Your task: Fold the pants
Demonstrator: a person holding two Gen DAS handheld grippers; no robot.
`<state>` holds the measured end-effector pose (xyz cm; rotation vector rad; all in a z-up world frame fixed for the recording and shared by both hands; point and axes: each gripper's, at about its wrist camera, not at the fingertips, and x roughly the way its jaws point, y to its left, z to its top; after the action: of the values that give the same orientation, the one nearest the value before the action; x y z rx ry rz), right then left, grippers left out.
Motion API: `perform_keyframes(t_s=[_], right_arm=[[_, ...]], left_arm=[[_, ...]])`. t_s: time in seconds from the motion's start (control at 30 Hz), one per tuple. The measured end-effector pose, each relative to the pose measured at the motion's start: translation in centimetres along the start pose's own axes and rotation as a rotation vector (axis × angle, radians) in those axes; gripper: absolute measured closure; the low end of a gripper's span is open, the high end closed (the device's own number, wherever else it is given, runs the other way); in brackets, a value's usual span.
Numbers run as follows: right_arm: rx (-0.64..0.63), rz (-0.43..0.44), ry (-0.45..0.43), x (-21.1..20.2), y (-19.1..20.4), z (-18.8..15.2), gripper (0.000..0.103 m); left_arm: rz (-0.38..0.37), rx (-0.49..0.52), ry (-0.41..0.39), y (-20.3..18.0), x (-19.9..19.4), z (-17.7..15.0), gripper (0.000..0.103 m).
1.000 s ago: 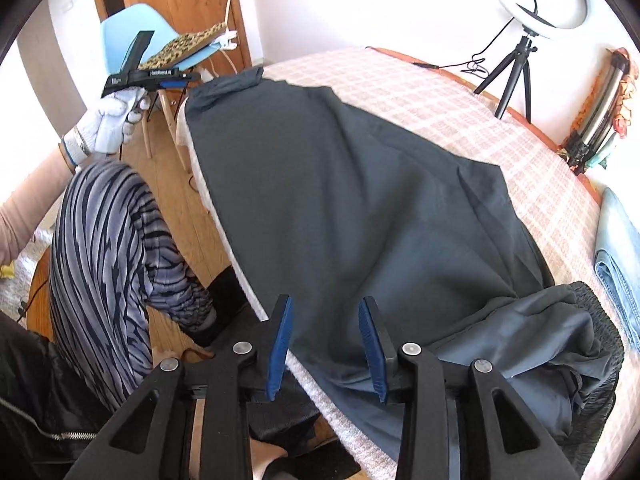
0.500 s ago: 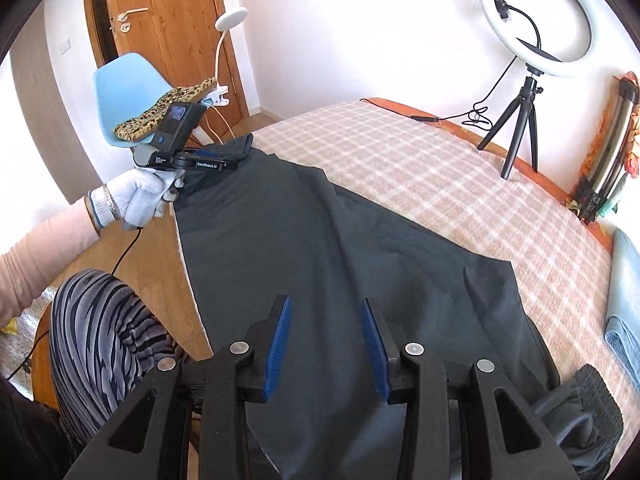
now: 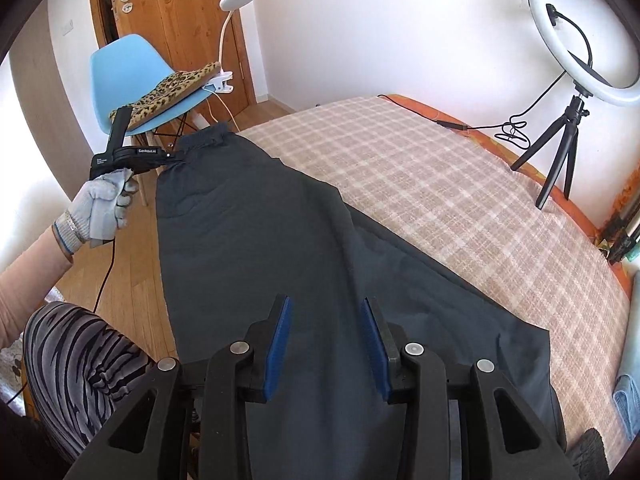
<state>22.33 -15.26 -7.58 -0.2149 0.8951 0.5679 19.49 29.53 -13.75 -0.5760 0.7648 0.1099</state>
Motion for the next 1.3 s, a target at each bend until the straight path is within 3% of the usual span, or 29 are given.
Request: perform_keyframes(t_s=[0.13,0.23,0.3,0.47,0.5,0.53,0.57,0.73,0.8,0.9,1.07,1.13,1.3], right_arm=[[-0.009,-0.001,0.015,0.9,0.3,0.4,0.066],[-0.018,-0.002,0.024,0.9,0.8,0.1,0.065],[-0.019,0.011,0.026,0.5,1.3,-0.4,0.065],[-0.070,0.073,0.059,-0.4,3.5,-3.3,0.065],[-0.089,0.082,0.072,-0.5,4.1,-4.0,0.065],[-0.105,0.090,0.087,-0.5,4.6,-4.8,0.065],[-0.119,0.099,0.103,-0.5,5.1,-5.5,0.064],[-0.177,0.095,0.178,0.0,6.3,-8.7,0.056],[-0.153,0.102,0.194,0.3,5.8,-9.4,0.056],[-0.116,0.086,0.193,0.3,4.9,-9.9,0.056],[-0.030,0.062,0.136,-1.6,2.9,-10.0,0.056],[0.015,0.042,0.103,-2.8,2.0,-10.4,0.056],[0.186,-0.021,-0.006,-6.3,-1.1,-12.1,0.051]], left_arm=[[-0.043,-0.076,0.014,1.5,0.6,-0.5,0.094],[-0.042,-0.080,0.022,1.1,0.8,-0.3,0.070],[-0.034,-0.094,0.016,0.8,0.7,0.1,0.062],[-0.006,-0.117,0.006,0.9,1.3,1.0,0.065],[0.005,-0.113,0.003,1.0,1.2,1.1,0.069],[0.025,-0.102,-0.003,0.8,1.2,1.2,0.085],[0.039,-0.087,-0.004,0.6,1.2,1.2,0.093],[0.052,-0.056,-0.040,0.2,-0.3,1.0,0.097],[0.076,-0.062,-0.066,0.8,-1.3,0.9,0.097],[0.105,-0.063,-0.019,1.8,-0.9,0.7,0.096],[0.170,-0.032,0.012,1.9,-1.4,0.9,0.067],[0.190,-0.007,0.000,1.5,-2.2,1.2,0.066],[0.150,0.126,-0.025,-2.2,-4.5,1.6,0.066]])
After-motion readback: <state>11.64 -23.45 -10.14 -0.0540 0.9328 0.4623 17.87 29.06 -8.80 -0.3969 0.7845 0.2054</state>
